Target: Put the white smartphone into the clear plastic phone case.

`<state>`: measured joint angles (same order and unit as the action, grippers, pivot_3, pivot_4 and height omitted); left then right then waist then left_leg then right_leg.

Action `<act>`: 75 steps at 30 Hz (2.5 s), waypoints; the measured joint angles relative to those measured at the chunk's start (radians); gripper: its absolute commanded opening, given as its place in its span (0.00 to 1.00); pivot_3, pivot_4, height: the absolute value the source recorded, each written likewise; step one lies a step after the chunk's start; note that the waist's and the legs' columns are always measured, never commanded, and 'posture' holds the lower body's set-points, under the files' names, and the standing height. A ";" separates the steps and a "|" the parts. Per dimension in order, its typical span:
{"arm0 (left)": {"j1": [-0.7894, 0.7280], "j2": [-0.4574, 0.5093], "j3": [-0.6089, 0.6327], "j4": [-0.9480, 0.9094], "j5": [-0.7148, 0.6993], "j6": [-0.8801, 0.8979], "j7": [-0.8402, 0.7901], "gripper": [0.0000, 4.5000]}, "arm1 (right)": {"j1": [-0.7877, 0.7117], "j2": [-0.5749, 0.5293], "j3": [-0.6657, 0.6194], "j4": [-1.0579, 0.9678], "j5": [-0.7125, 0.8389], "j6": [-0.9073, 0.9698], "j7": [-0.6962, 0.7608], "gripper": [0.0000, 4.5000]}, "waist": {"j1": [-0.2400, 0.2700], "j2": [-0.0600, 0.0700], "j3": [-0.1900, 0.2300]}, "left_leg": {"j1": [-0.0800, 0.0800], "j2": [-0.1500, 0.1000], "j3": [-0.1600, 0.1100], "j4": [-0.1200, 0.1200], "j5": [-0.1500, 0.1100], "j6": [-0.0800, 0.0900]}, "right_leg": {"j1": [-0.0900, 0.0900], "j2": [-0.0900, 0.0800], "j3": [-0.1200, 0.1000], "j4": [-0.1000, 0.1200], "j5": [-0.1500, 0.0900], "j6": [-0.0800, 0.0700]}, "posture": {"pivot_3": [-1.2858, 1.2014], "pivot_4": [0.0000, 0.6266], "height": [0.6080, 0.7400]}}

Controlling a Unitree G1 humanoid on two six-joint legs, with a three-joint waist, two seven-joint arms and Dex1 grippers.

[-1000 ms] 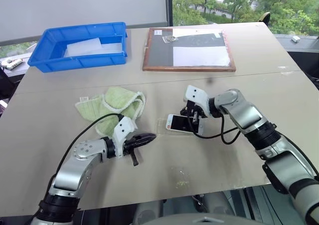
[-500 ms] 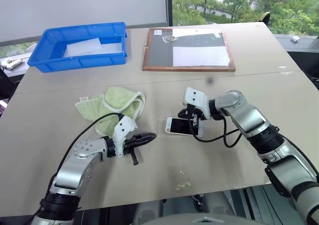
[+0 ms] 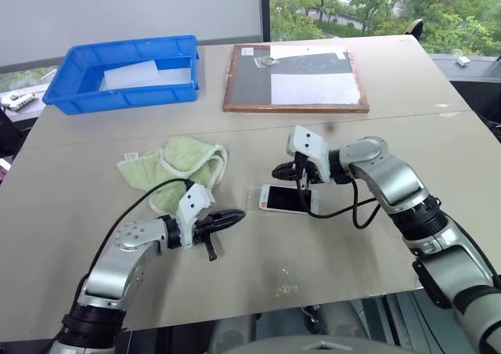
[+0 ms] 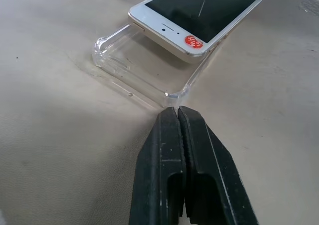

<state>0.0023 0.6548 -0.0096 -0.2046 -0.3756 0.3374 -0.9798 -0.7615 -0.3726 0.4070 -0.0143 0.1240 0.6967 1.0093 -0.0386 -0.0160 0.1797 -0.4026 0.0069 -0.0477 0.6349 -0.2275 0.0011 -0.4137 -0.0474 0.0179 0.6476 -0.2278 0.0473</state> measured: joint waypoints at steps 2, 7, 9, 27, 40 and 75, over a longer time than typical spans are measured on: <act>0.000 0.000 0.000 0.000 0.000 0.000 -0.001 0.00 | 0.010 0.018 0.024 0.028 -0.022 -0.001 -0.032 0.00 | 0.000 0.000 0.000 | 0.001 0.000 0.001 0.000 0.000 0.000 | 0.000 0.000 0.000 0.000 0.000 0.000 | 0.52 0.24 1.00; 0.001 0.000 0.000 0.000 -0.001 0.000 -0.005 0.00 | 0.029 0.021 0.060 0.059 -0.046 -0.024 -0.046 0.00 | 0.000 0.000 0.000 | 0.001 0.000 0.001 0.000 0.000 0.000 | 0.000 0.000 0.000 0.001 0.000 0.000 | 0.52 0.24 1.00; 0.001 0.001 0.000 0.000 -0.001 0.000 -0.006 0.00 | 0.029 0.013 0.069 0.059 -0.049 -0.040 -0.035 0.00 | 0.000 0.000 0.000 | 0.001 0.000 0.001 0.000 0.000 0.000 | 0.000 0.000 0.000 0.001 0.000 0.000 | 0.52 0.24 1.00; 0.005 0.001 0.001 0.000 -0.001 0.000 -0.005 0.00 | 0.033 -0.008 0.003 -0.047 0.067 0.026 0.022 0.00 | 0.000 0.000 0.000 | 0.002 0.000 0.000 0.002 0.000 0.000 | 0.000 0.000 0.001 0.006 0.000 0.000 | 0.52 0.24 1.00; 0.013 0.005 0.006 -0.001 -0.003 -0.001 -0.006 0.00 | 0.080 -0.159 0.128 -0.191 0.141 0.140 0.134 0.00 | 0.000 0.000 0.000 | 0.002 0.000 0.000 0.003 0.000 0.000 | 0.000 0.000 0.001 0.007 0.000 0.000 | 0.52 0.24 1.00; 0.048 0.055 0.112 -0.018 -0.099 0.006 -0.071 0.00 | 0.010 -0.048 0.074 -0.019 0.094 0.075 0.029 0.00 | 0.004 -0.001 0.000 | 0.001 0.000 -0.001 0.006 0.000 0.000 | 0.000 0.000 0.001 0.009 0.000 0.000 | 0.52 0.24 1.00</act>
<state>0.0502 0.7094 0.1026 -0.2222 -0.4747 0.3430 -1.0504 -0.7516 -0.4211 0.4806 -0.0331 0.2178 0.7716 1.0380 -0.0349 -0.0166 0.1794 -0.4013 0.0064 -0.0485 0.6411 -0.2275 0.0010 -0.4136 -0.0475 0.0189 0.6566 -0.2282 0.0470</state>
